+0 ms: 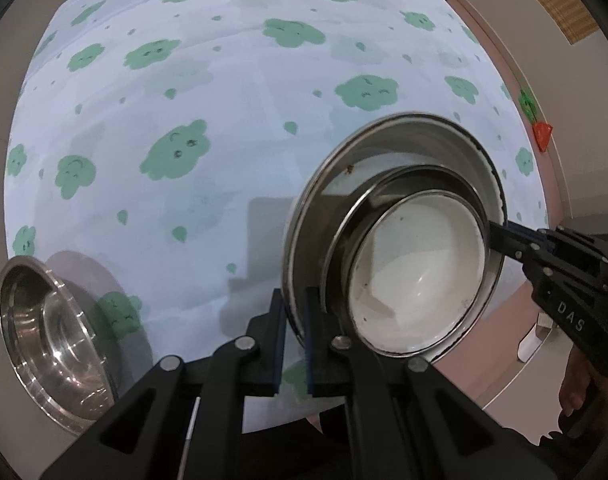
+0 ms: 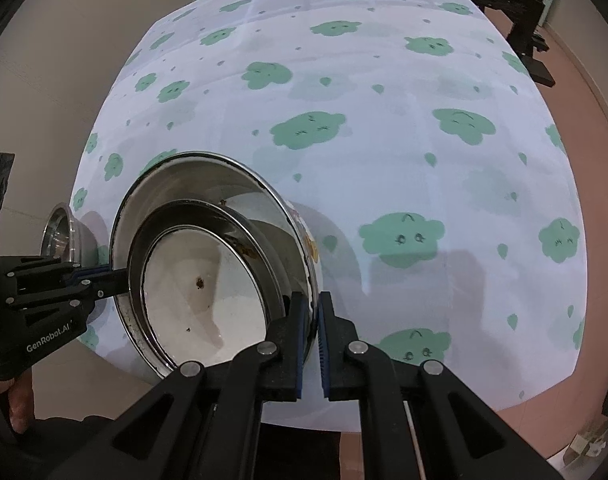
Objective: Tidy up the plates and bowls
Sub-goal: 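Lift the stacked bowls with the left gripper toward the large steel bowl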
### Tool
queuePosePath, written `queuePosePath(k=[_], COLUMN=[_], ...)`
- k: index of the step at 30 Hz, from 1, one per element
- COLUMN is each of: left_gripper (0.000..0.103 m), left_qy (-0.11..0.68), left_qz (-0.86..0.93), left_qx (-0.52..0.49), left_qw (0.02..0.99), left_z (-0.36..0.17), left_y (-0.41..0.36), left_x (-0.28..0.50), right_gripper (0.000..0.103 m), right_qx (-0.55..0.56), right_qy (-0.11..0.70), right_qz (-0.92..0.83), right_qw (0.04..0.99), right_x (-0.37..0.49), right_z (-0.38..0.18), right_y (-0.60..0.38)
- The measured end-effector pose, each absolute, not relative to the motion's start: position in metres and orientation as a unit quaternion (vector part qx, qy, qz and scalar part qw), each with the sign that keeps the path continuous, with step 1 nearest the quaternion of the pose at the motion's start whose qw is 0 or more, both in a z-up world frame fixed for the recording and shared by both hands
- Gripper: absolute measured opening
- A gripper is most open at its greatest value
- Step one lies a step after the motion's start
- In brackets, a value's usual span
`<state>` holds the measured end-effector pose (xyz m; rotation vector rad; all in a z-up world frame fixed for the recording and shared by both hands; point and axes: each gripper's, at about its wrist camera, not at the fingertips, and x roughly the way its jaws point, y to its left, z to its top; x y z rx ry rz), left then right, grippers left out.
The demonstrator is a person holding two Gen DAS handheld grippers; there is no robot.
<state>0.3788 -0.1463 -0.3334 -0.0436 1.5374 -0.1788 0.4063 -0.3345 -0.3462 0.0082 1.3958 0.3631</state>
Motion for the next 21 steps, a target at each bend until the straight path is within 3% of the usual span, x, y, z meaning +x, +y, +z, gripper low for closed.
queuePosePath(k=[21], left_gripper=[0.003], left_qy=[0.671], left_qz=[-0.018], left_qx=[-0.057], left_qw=[0.739], left_z=[-0.307], left_y=[-0.080], left_x=[0.358], right_gripper=[0.008], right_qx=[-0.046], right_qy=[0.627], right_qz=[0.230], right_qw=[0.743], right_x=[0.413], right_z=[-0.320], right_y=[-0.263])
